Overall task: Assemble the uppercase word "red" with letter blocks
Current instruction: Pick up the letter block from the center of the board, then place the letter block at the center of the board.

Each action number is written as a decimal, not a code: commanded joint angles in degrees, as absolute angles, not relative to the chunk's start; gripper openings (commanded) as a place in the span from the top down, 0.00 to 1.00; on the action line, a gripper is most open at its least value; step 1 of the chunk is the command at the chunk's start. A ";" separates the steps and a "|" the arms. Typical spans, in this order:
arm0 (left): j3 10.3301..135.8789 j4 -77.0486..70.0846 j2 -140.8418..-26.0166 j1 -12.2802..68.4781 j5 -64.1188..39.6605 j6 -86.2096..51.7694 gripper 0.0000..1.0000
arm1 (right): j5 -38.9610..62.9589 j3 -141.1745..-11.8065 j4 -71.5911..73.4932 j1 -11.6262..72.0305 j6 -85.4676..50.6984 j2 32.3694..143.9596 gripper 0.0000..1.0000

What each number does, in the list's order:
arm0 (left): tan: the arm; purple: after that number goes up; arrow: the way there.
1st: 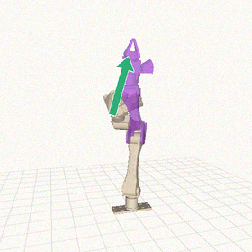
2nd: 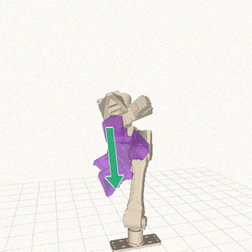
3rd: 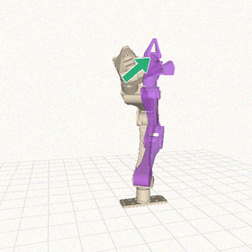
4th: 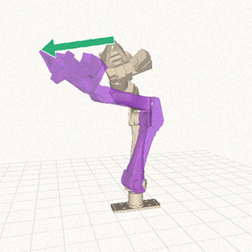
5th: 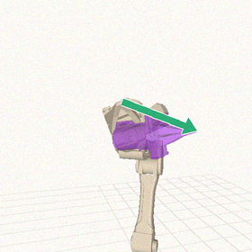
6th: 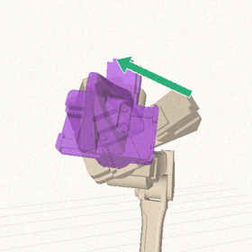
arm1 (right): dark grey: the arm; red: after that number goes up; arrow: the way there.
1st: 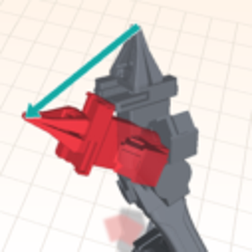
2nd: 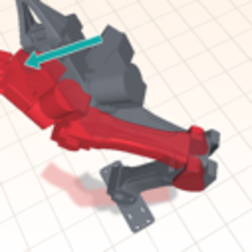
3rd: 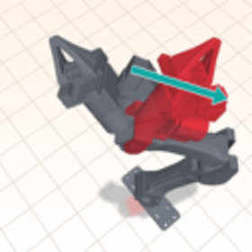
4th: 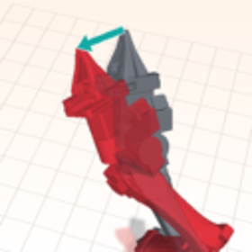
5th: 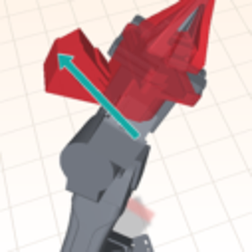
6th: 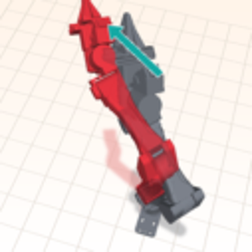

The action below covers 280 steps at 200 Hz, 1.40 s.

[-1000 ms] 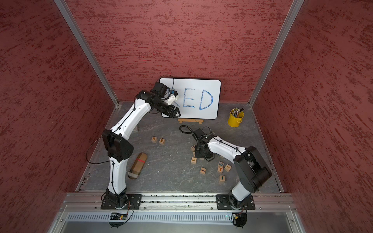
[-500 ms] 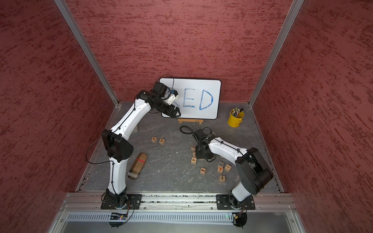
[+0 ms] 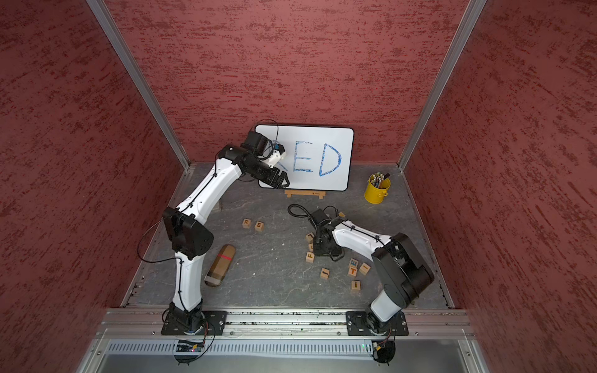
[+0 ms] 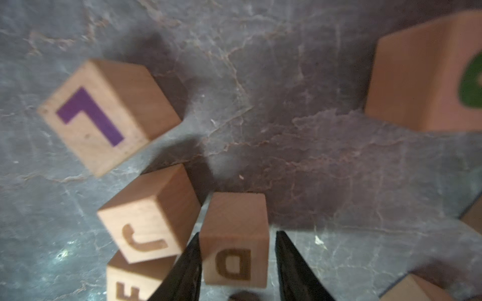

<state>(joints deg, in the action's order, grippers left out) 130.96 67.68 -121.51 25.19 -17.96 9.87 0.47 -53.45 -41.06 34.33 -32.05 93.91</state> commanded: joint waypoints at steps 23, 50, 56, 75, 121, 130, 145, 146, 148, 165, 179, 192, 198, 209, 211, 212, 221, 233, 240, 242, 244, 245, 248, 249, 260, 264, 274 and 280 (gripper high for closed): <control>132.10 67.89 -119.82 25.24 -18.83 9.84 0.08 | -2.67 -56.33 -39.55 34.01 -31.07 96.63 0.60; 132.10 67.77 -119.38 24.80 -18.90 9.93 0.08 | -2.80 -56.77 -40.44 33.93 -30.78 95.76 0.69; 132.16 67.76 -119.28 24.70 -18.92 10.06 0.08 | -2.81 -56.94 -40.88 33.93 -30.76 95.64 0.72; 132.27 68.10 -118.94 24.13 -18.98 10.37 0.08 | -2.71 -57.45 -42.02 33.93 -30.37 94.81 0.81; 131.89 69.61 -117.92 21.41 -20.68 9.90 0.08 | -1.35 -62.88 -45.64 33.93 -29.13 92.02 0.83; 131.31 69.63 -117.41 20.27 -21.36 9.53 0.08 | -0.87 -65.29 -46.35 34.01 -28.31 92.60 0.84; 129.99 69.19 -116.10 17.97 -22.34 8.85 0.08 | -1.50 -70.70 -48.30 34.40 -26.88 95.18 0.84; 129.90 69.18 -116.02 17.77 -22.42 8.82 0.08 | -1.54 -71.08 -48.45 34.42 -26.71 95.40 0.84; 129.79 69.13 -115.84 17.47 -22.52 8.73 0.08 | -1.68 -71.87 -48.72 34.51 -26.47 95.92 0.84; 129.33 69.60 -114.41 14.87 -22.83 8.70 0.08 | -1.63 -78.47 -50.05 35.19 -24.53 100.26 0.83; 129.37 70.41 -113.14 12.98 -22.93 9.03 0.08 | -0.66 -83.10 -50.25 35.81 -23.28 103.99 0.83; 129.06 71.07 -111.89 11.42 -22.47 9.22 0.08 | 0.08 -86.67 -50.45 36.60 -22.45 107.56 0.82; 128.76 71.26 -111.27 10.78 -22.37 9.28 0.08 | 0.31 -87.96 -50.45 36.96 -22.20 109.02 0.82; 127.80 71.20 -109.93 9.13 -22.19 9.23 0.08 | 1.31 -89.99 -50.29 37.63 -21.88 111.38 0.82; 127.64 71.19 -109.73 8.85 -22.23 9.18 0.08 | 1.54 -90.24 -50.26 37.75 -21.75 111.74 0.82; 127.50 71.15 -109.62 8.69 -22.23 9.16 0.08 | 1.60 -90.38 -50.26 37.82 -21.77 111.94 0.82; 126.68 71.04 -108.72 7.46 -22.30 9.05 0.08 | 2.01 -91.78 -50.14 38.34 -21.49 113.62 0.82; 126.00 71.16 -107.88 5.85 -22.24 8.96 0.08 | 2.11 -93.71 -50.42 38.97 -21.23 115.79 0.81; 125.82 71.35 -107.58 4.98 -22.24 8.89 0.08 | 2.06 -94.86 -50.72 39.34 -21.19 116.99 0.81; 125.83 71.43 -107.54 4.76 -22.28 8.88 0.08 | 2.03 -95.15 -50.80 39.48 -21.18 117.34 0.81; 125.81 71.51 -107.48 4.53 -22.31 8.88 0.08 | 2.02 -95.48 -50.80 39.58 -21.09 117.64 0.81; 125.83 71.53 -107.48 4.37 -22.32 8.88 0.08 | 2.02 -95.64 -50.80 39.61 -21.14 117.75 0.81; 125.85 71.66 -107.35 4.07 -22.40 8.83 0.08 | 2.09 -96.03 -50.92 39.78 -21.10 118.16 0.81; 125.81 71.69 -107.33 3.93 -22.45 8.81 0.08 | 2.14 -96.14 -50.95 39.84 -21.10 118.32 0.81; 125.75 71.98 -107.13 2.96 -22.89 8.62 0.08 | 2.37 -97.56 -51.19 40.47 -21.00 119.99 0.81; 125.69 71.98 -106.94 2.63 -22.94 8.61 0.08 | 2.45 -98.01 -51.46 40.72 -20.94 120.63 0.81; 125.13 71.91 -106.49 2.16 -23.25 8.65 0.08 | 2.34 -99.02 -51.93 41.28 -20.91 122.11 0.80; 124.76 71.74 -106.23 2.03 -23.16 8.86 0.08 | 2.18 -99.70 -52.16 41.60 -20.82 122.98 0.80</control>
